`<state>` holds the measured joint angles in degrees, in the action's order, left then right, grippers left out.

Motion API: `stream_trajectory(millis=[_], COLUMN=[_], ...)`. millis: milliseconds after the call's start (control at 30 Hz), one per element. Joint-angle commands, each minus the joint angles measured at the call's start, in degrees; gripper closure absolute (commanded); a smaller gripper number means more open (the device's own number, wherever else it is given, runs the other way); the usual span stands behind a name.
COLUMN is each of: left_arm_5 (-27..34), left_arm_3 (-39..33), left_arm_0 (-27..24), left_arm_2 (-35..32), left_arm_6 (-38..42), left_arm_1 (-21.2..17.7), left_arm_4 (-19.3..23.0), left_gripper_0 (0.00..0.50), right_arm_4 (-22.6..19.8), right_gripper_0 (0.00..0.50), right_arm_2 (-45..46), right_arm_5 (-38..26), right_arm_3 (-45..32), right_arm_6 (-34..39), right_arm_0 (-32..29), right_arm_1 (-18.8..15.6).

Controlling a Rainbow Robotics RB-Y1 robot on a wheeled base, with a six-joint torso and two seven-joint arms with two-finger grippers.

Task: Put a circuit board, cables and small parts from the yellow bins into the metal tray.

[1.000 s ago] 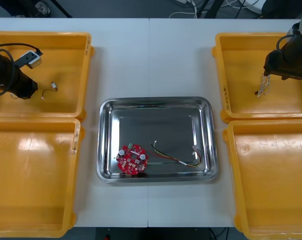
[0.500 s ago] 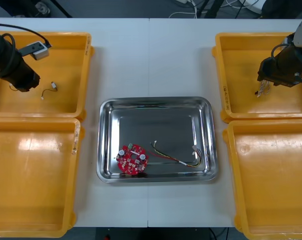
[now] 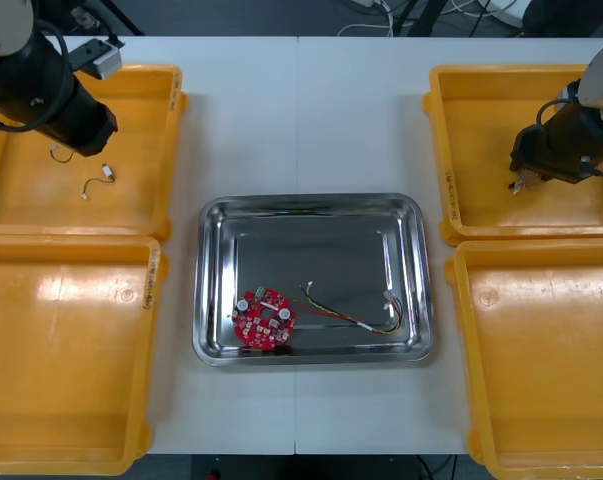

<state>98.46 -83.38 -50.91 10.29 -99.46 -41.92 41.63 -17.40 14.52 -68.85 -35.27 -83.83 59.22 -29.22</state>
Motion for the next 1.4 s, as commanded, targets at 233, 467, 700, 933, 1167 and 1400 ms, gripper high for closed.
stream_trajectory(millis=[233,467,700,933,1167,1400], left_arm_5=[7.45,7.71,7.18,3.84,-3.98,-10.83], left_arm_3=[-14.79,-20.42,-23.58,-23.41,-21.74,-16.46], left_arm_0=[-3.06,-2.97,-2.97,-1.83,0.46,1.51], left_arm_2=[4.47,10.8,17.22,22.4,28.11,31.28], left_arm_6=[18.77,30.9,40.66,47.25,52.43,52.96], left_arm_1=[1.93,4.21,6.94,8.61,8.52,8.78], left_arm_4=[1.88,1.35,-0.32,-1.64,-2.26,-1.46], left_gripper_0=[0.5,0.5,0.5,0.5,0.5,0.5], right_arm_4=[0.53,0.79,0.88,0.88,1.23,2.29], right_gripper_0=[0.0,0.0,0.342,0.5,0.5,0.5], right_arm_2=[-0.89,-0.89,-0.89,-0.89,-0.89,-1.07], right_arm_5=[0.65,0.74,0.74,0.83,1.53,-0.14], right_arm_3=[-0.24,-0.24,-0.24,-0.24,-0.33,-3.58], right_arm_6=[1.48,1.04,1.04,0.77,0.25,-0.54], right_arm_0=[2.84,2.75,2.48,2.04,2.13,2.13], right_arm_1=[1.27,1.53,1.71,1.62,1.62,1.62])
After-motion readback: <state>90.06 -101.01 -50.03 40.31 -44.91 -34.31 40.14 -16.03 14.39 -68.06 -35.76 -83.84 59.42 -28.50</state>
